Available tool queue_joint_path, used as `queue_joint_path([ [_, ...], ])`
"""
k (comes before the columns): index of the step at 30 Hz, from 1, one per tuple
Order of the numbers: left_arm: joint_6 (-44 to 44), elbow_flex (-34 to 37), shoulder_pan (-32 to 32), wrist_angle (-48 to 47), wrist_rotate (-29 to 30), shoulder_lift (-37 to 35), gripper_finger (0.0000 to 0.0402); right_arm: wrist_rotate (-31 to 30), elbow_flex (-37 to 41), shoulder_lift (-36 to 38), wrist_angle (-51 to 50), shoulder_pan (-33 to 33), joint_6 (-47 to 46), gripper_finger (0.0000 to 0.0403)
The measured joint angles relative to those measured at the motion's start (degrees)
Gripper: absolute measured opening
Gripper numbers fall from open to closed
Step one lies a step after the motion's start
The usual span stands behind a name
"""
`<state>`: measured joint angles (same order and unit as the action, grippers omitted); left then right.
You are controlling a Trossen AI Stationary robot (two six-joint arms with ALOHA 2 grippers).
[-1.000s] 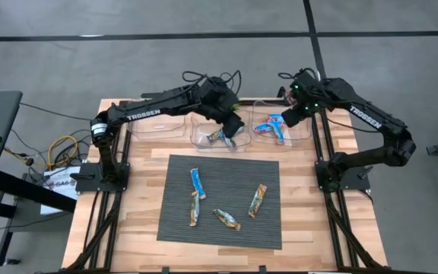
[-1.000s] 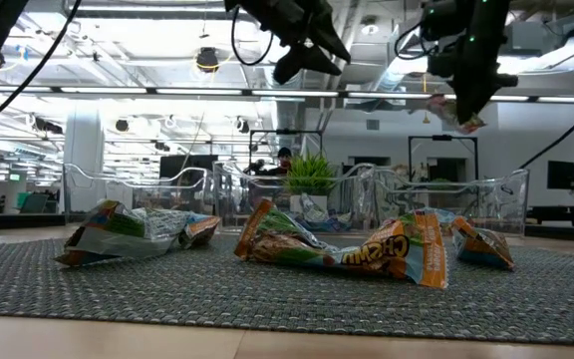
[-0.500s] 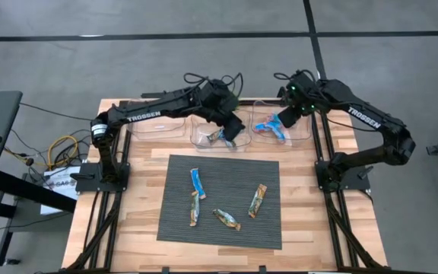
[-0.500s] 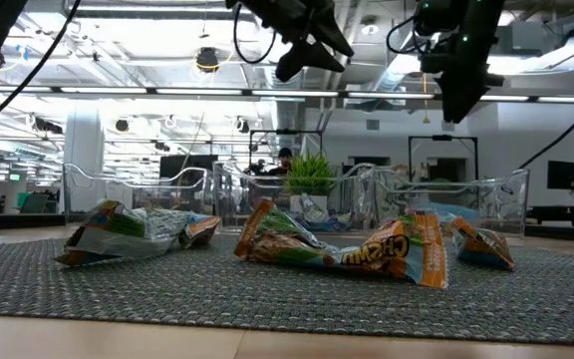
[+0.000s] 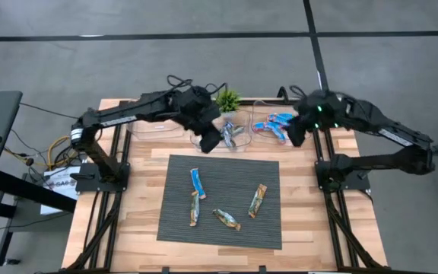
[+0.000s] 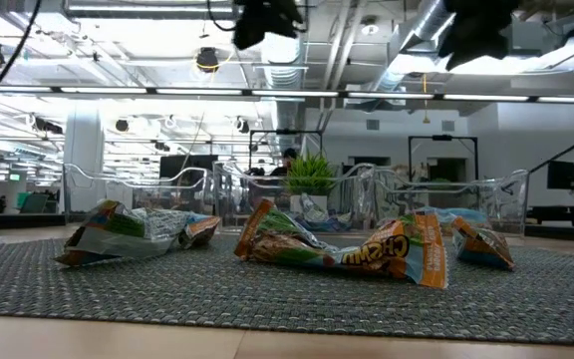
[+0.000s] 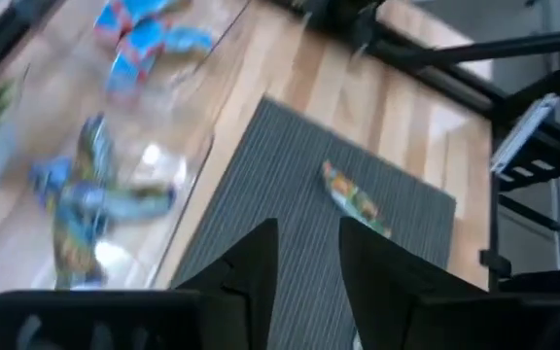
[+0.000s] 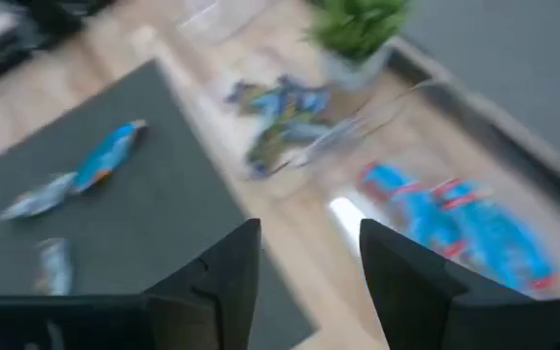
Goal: Pick and place Granola Bars by type
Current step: Put the yellow granola bar into the left transparent bin
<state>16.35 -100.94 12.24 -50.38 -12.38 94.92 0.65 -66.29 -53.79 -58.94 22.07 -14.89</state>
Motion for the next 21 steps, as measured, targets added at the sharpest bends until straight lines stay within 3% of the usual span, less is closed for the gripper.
queue_joint_path([
  [5,11.9,11.1,-4.8,3.6,4.4,-5.9,0.0090,-0.7,7.4,5.1,3.6,-10.6,-10.5,0.0163],
  [12,39.0,24.4,-15.9,4.5,10.3,-7.9,0.0089,-5.7,11.2,4.0,7.9,-23.6,-17.2,0.0153],
  [21,70.5,30.2,-30.1,2.6,15.4,-4.2,0.0089,-6.8,11.3,-0.9,8.6,-32.5,-17.1,0.0142],
])
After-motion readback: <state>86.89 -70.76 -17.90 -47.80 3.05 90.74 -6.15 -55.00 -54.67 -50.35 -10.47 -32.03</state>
